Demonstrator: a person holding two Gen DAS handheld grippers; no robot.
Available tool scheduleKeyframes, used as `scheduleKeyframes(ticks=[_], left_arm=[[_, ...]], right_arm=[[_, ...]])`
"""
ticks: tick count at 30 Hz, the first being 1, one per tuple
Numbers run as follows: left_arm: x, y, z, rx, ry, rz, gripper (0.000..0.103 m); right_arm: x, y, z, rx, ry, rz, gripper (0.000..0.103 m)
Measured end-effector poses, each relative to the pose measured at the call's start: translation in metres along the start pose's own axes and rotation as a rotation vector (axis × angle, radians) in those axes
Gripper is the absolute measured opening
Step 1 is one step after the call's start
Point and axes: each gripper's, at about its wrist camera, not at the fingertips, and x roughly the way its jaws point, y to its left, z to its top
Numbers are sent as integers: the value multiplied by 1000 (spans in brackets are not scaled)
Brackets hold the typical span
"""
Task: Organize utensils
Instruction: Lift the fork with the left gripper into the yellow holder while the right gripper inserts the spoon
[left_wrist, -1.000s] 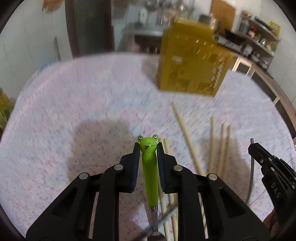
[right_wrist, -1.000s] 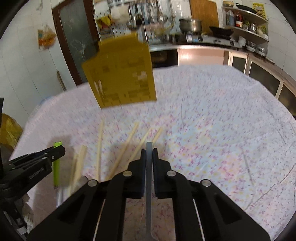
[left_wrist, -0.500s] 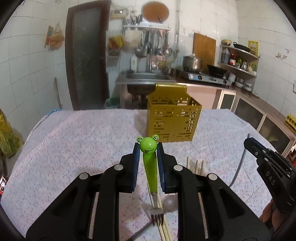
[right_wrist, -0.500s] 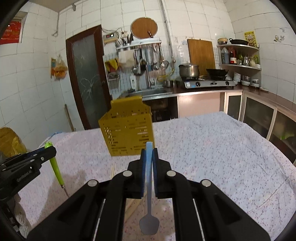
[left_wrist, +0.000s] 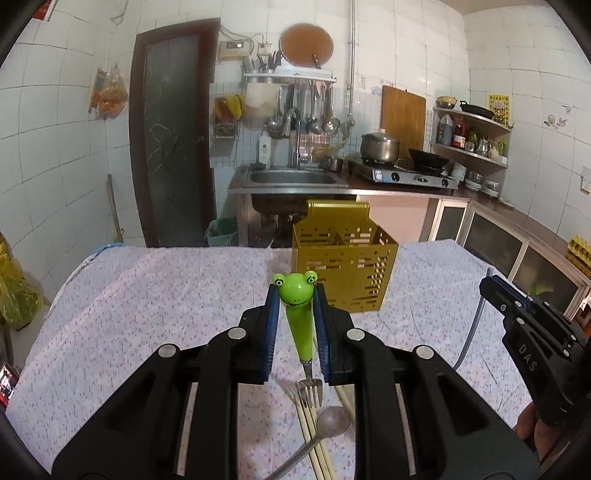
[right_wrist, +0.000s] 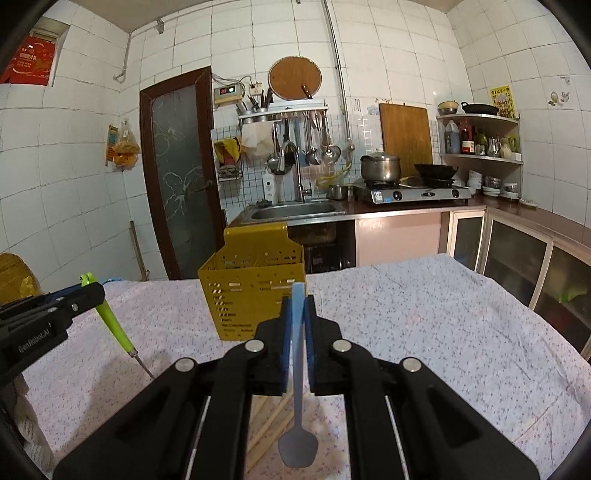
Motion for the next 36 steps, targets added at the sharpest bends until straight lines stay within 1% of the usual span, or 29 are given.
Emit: scheduleKeyframes(ticks=[2,6,9,12,16,19,21,23,27,29,32,36], left_arm=[[0,-1,8,5,-21,4,18],[2,3,34,-6,-64,1,18],[7,3,62,-12,-96,-7,18],[13,0,94,-14,-150,-7,18],[31,-9,136,-24,-212,-10,18],[51,-20,157,9,-256,9,18],[69,-25,163,24,-265,11,18],[88,-27,164,25,-259,5,18],[139,-19,148,-7,-187,-24,18],[158,-17,137,-5,-151,-23,18],[179,-12,121,-9,-100,-21,18],[190,-7,103,-6,-59,-18,18]], right_arm=[[2,-2,9,11,-16,3,7],[12,-3,41,6,-72,4,7],[23,-4,69,20,-112,19,7],[40,-1,98,24,-149,31,7],[68,5,130,20,-188,44,7],[90,10,148,-4,-212,42,7],[105,9,154,-11,-226,42,7],[121,7,154,-6,-220,48,7],[150,4,140,-9,-179,72,7],[165,2,130,-12,-142,79,7],[182,-3,114,9,-92,92,7],[195,-3,95,-2,-31,91,7]])
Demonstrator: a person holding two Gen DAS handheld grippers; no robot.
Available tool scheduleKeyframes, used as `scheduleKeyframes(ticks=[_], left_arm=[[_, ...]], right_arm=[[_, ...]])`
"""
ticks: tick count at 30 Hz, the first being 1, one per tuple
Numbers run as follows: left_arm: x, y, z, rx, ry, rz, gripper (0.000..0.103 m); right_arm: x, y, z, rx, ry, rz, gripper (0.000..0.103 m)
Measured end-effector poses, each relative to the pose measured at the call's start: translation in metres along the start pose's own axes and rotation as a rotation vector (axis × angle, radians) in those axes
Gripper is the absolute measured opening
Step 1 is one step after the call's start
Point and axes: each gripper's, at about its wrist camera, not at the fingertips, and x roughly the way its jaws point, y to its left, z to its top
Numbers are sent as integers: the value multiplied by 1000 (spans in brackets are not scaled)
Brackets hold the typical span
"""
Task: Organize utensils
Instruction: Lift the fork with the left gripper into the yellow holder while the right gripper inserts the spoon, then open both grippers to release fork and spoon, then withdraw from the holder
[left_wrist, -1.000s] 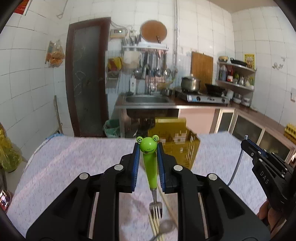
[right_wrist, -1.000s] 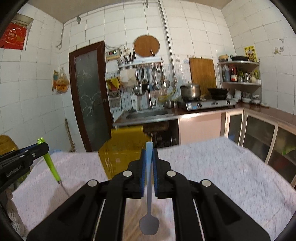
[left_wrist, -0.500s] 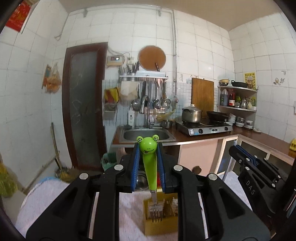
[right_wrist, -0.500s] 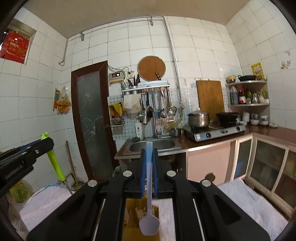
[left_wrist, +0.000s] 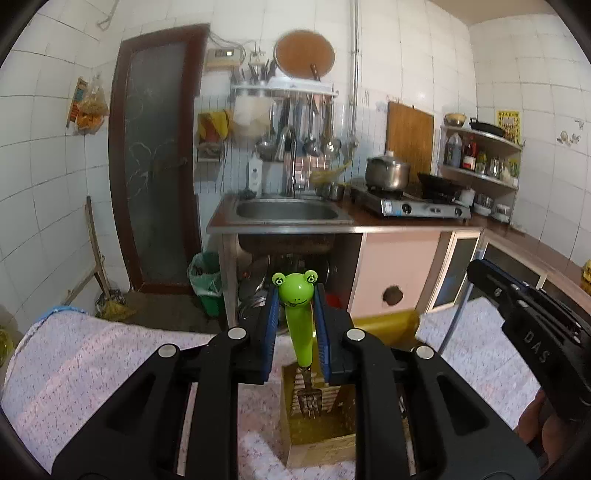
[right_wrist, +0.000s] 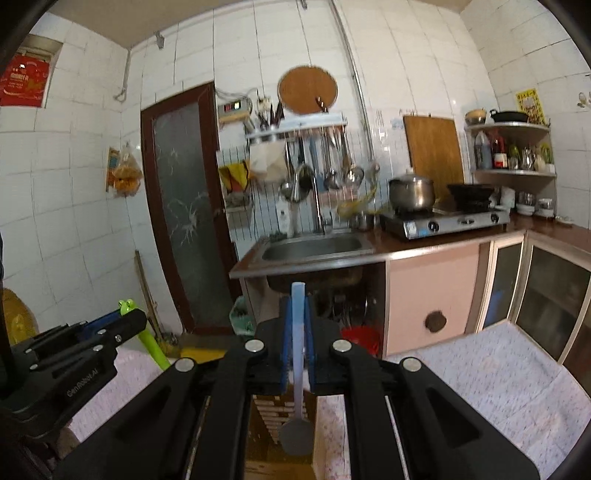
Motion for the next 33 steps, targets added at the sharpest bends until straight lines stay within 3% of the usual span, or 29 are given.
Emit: scheduleKeyframes(ticks=[6,8,9,10,11,16,19,24,33], left_arm=[[-13,9,-9,-9,34,7,19],[-28,17,-8,-30,44,1,29],[-37,20,-7,-31,37,13,37],[-44,22,-6,-28,28,23,42],[-53,25,-5,-25,21,32,49],[-105,41,-6,-35,1,57,79],[-132,46,-19,-17,-16,82,92],[-148,49,-59,0,39,92,96],[-119,55,-132,-49,236,96,97]], right_arm=[[7,4,-15,-11,111,-16,8],[0,2,-13,-6,125,-33,10],[-7,0,-11,-1,129,-36,21],[-16,-2,-10,4,123,-41,45],[-26,-3,-8,5,110,-49,55],[-76,-11,-10,4,112,-76,66],[-104,-11,-24,-31,126,-108,71],[-127,-12,-56,-47,188,-131,73],[-122,-18,-132,-18,359,-174,73]])
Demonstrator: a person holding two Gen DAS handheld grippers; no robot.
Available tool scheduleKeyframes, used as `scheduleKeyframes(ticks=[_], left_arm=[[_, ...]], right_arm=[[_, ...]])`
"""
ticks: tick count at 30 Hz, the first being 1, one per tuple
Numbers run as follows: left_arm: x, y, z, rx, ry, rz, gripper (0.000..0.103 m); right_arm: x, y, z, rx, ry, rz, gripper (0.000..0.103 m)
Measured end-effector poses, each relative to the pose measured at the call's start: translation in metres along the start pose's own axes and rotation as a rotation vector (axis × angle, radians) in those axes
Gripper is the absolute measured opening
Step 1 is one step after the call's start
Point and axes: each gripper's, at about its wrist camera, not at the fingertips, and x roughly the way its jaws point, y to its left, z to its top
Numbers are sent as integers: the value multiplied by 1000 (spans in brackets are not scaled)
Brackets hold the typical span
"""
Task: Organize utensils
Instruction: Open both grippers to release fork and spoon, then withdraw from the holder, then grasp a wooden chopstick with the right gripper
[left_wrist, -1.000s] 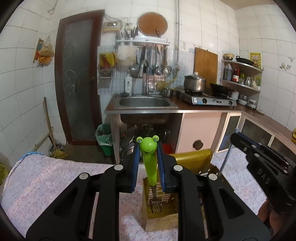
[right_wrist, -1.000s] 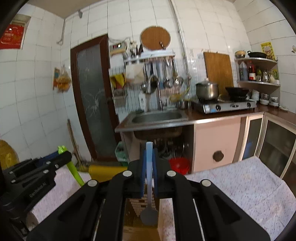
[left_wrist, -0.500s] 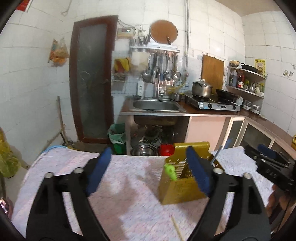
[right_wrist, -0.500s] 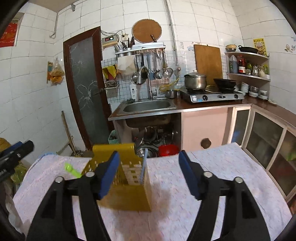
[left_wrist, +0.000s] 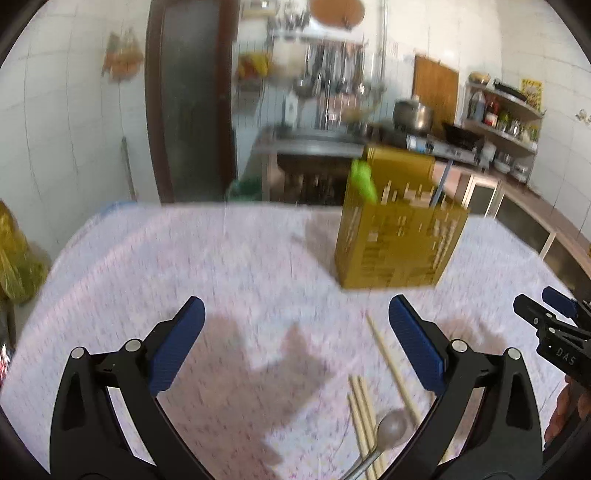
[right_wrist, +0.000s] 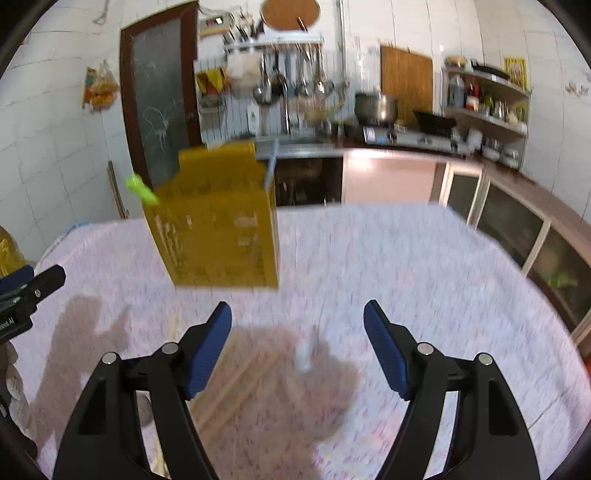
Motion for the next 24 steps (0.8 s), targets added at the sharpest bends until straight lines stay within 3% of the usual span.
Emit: scheduleKeyframes(ticks=[9,15,20,22,24], left_arm=[[51,-2,-42,10,179,27,97],[62,-5,-50,28,223,41,97],[64,-8,-53,40,235,48,97],[63,-8,-53,37,236,46,96],[61,-8,-52,35,239,44,96]], right_arm=[[44,4,-32,48,139,-32,73],[64,14,-35,71,230,-53,71],[69,30,-33,70,264,-100,48],[71,36,-30,75,279,-81,28],[70,42,-29,59,289,-52,15]])
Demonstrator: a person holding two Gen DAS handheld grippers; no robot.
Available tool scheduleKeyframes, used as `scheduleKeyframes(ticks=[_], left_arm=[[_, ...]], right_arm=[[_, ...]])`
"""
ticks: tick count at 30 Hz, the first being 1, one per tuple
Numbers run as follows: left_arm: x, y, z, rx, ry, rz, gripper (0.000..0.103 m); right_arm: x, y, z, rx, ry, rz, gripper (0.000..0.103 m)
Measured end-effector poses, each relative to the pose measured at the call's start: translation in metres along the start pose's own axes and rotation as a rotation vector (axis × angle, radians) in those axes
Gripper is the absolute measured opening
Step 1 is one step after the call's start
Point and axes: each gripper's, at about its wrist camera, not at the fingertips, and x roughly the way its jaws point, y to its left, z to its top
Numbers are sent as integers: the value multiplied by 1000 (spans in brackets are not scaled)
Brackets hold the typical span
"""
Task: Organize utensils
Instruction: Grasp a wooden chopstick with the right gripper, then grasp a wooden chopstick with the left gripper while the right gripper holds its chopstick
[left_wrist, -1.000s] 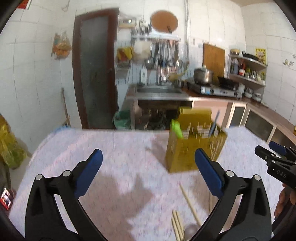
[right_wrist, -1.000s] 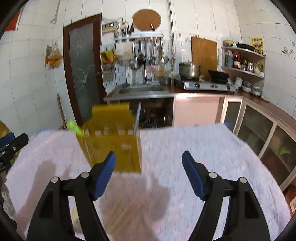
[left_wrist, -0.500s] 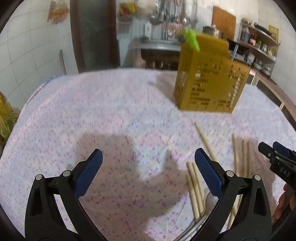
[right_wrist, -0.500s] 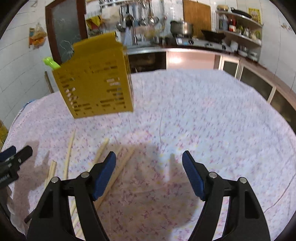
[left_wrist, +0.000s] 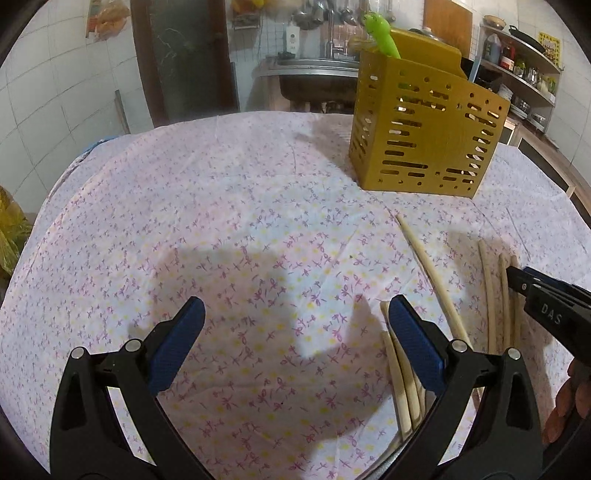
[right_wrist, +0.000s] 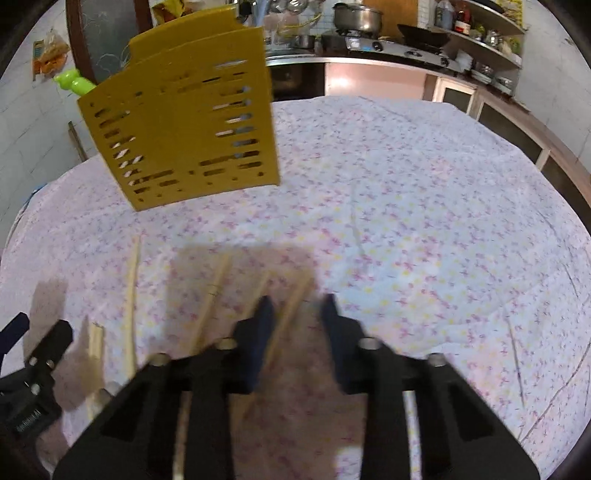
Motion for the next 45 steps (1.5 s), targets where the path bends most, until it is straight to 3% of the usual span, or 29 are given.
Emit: scheduleKeyframes(ticks=[4,8,15,35,45], left_arm=[[-6,-1,-2,0,1,-4,96],[-8,-2,-7,2,20,-1,96],[-3,-7,-19,21,68,1,91],[-11,-27,-36,88,87,40,88],[-8,-40,-25,64,139,-39,33]], right_arm=[[-7,-2,-7,-47,7,47,6],[-18,-11,-16,-97,7,45,6],[-29,-43,-29,-78,3,56,6],[-28,-55,-37,-58,-40,89,6],[-24,-52,-28,-64,-25,76,6]])
